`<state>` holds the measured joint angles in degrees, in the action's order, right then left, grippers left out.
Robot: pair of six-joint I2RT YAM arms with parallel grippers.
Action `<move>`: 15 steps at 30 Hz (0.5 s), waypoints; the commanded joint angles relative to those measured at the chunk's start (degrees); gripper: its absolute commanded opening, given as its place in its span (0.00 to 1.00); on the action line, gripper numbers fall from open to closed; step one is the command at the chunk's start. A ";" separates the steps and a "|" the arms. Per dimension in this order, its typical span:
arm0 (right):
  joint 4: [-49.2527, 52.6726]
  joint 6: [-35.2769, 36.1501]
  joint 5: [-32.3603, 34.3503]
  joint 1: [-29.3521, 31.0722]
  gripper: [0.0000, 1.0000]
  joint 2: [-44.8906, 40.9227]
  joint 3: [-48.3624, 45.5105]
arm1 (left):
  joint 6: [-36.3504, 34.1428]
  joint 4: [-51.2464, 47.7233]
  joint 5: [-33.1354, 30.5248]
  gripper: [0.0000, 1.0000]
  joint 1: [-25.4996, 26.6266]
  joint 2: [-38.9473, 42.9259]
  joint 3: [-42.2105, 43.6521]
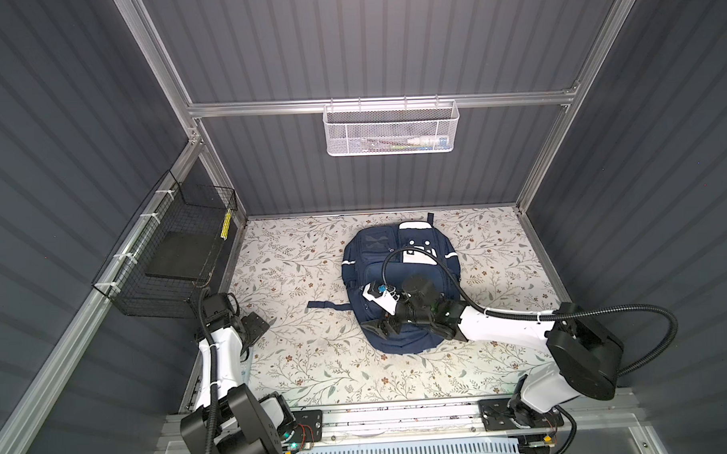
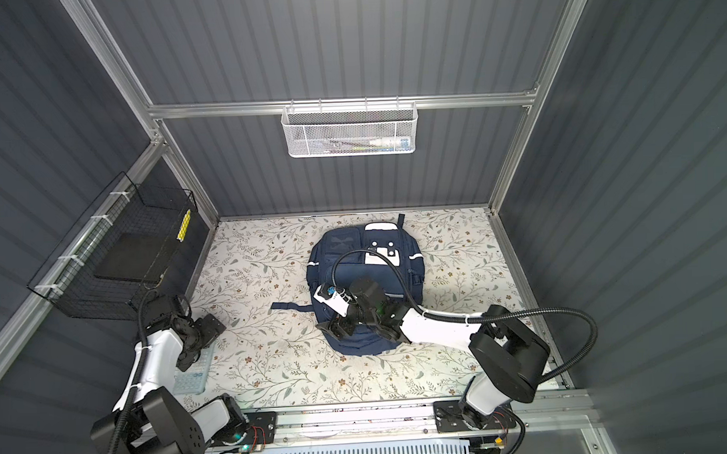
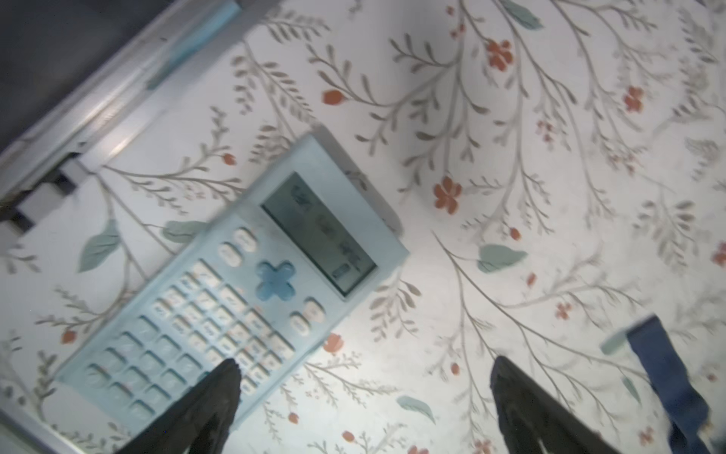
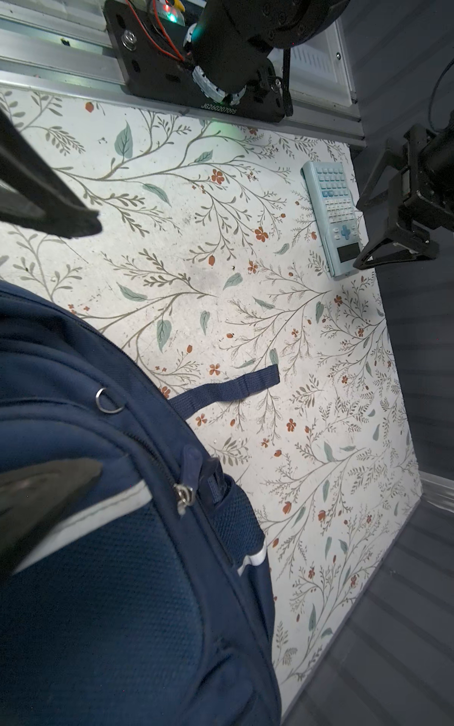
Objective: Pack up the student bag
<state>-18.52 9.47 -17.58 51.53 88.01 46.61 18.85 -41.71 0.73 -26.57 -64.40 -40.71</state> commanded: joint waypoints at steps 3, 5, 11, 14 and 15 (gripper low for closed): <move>-3.23 0.04 -0.04 0.08 0.89 -4.97 -4.12 | -11.68 -4.67 0.11 1.00 2.15 -3.71 -15.06; -2.79 0.10 -0.34 0.15 0.89 -7.17 -5.13 | -18.27 -6.12 -0.52 1.00 2.27 -2.40 -17.14; -2.97 2.75 0.54 0.06 0.89 -11.31 -8.39 | -27.26 -7.79 -3.28 1.00 1.15 -1.43 -17.50; -1.85 4.58 1.32 0.12 0.90 -11.67 -8.63 | -33.27 -9.75 -8.70 1.00 2.58 -4.27 -19.51; -0.39 4.84 1.37 0.06 0.90 -11.84 -8.12 | -35.55 -9.14 -13.76 1.00 4.83 -3.69 -18.65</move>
<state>-20.36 12.03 -17.10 51.53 76.95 38.70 -8.64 -58.24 -3.70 -22.81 -68.47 -54.35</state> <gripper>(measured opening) 0.896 0.997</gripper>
